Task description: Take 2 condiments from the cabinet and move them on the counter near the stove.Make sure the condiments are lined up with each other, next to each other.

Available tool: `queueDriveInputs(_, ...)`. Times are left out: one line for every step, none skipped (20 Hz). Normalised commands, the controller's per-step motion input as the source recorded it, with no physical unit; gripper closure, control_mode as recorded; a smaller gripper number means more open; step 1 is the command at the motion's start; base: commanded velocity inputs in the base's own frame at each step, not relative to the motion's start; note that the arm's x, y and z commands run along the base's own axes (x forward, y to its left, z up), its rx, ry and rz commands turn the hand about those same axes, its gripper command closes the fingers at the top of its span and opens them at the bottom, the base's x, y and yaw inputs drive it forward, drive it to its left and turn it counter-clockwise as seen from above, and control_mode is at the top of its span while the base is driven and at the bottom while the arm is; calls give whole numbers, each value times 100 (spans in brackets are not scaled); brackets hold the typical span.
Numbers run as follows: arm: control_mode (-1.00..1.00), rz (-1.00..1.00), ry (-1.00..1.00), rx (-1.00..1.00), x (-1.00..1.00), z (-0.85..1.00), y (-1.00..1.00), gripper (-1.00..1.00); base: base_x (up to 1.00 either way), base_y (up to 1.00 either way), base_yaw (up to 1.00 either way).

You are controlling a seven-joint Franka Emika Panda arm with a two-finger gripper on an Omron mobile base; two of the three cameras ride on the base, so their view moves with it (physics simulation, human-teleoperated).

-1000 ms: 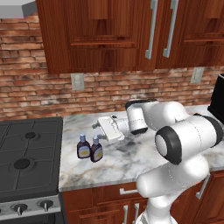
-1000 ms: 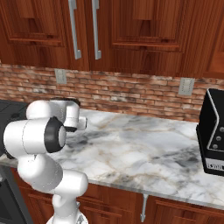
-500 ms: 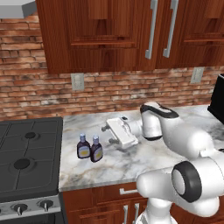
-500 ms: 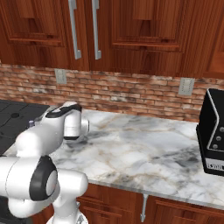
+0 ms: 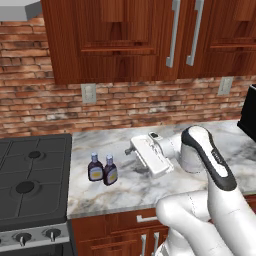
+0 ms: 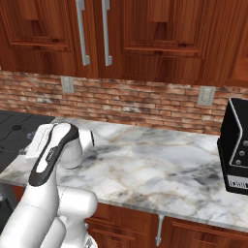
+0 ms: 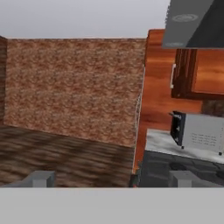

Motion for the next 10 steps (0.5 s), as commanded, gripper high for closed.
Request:
queueDriveInputs(-100,-14,-10,-9,-74,59,0,-100,0,0,0)
queueDriveInputs(-100,-15,-12,-10,-61,64,0,-100,0,0,0)
queueDriveInputs(-100,-15,-12,-11,-54,66,0,-100,0,0,0)
queueDriveInputs(-100,-16,-12,-12,-47,66,0,-100,0,0,0)
queueDriveInputs(-100,-17,-12,-14,-43,61,0,-100,0,0,0)
queueDriveInputs(-100,-17,-11,-15,-40,54,0,-100,0,0,0)
queueDriveInputs(-100,-17,-10,-17,-39,48,0,-100,0,0,0)
queueDriveInputs(-100,-18,-10,-19,-39,39,0,-100,0,0,0)
queueDriveInputs(-100,-19,-11,-20,-38,35,0,-100,0,0,0)
queueDriveInputs(-100,-19,-11,-22,-36,28,0,-100,0,0,0)
